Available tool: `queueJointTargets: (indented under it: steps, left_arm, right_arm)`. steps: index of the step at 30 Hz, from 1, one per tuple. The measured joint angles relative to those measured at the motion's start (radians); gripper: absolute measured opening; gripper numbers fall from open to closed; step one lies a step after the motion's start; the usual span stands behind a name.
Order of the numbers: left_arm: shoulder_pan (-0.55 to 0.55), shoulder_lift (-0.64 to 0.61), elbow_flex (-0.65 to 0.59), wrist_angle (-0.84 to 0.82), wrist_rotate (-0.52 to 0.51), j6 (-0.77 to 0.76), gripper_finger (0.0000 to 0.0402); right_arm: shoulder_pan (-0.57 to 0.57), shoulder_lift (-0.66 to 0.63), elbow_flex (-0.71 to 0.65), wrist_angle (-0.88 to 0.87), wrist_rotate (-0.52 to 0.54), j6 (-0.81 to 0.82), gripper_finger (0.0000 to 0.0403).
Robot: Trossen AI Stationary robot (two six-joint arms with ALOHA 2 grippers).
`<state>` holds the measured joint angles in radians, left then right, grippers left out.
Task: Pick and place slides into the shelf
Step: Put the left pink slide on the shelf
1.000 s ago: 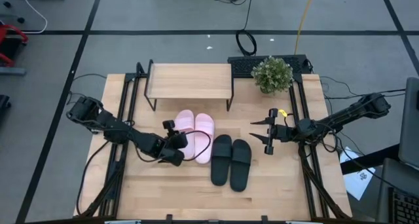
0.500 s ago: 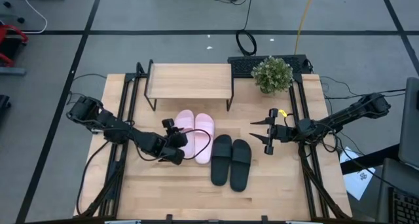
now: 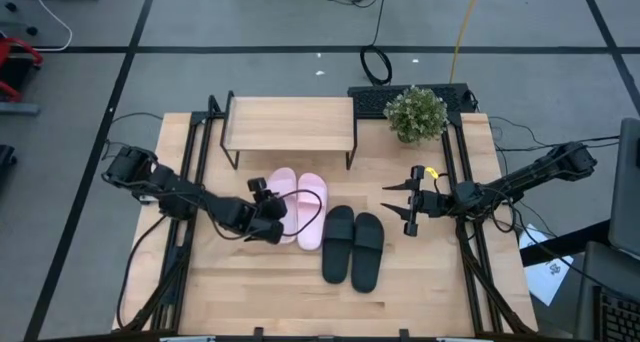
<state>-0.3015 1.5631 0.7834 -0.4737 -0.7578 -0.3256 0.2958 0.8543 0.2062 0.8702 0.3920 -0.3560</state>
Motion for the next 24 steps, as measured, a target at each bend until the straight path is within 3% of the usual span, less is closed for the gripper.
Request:
queueJointTargets:
  steps: [19, 24]
  left_arm:
    - [0.086, 0.000, 0.000, -0.030, 0.035, 0.005, 0.0141]
    - [0.098, 0.014, 0.000, -0.032, 0.041, 0.002, 0.0103]
  right_arm:
    - [0.000, 0.000, 0.000, 0.000, -0.001, 0.000, 0.0178]
    - [0.000, 0.000, 0.000, -0.001, -0.001, 0.002, 0.0178]
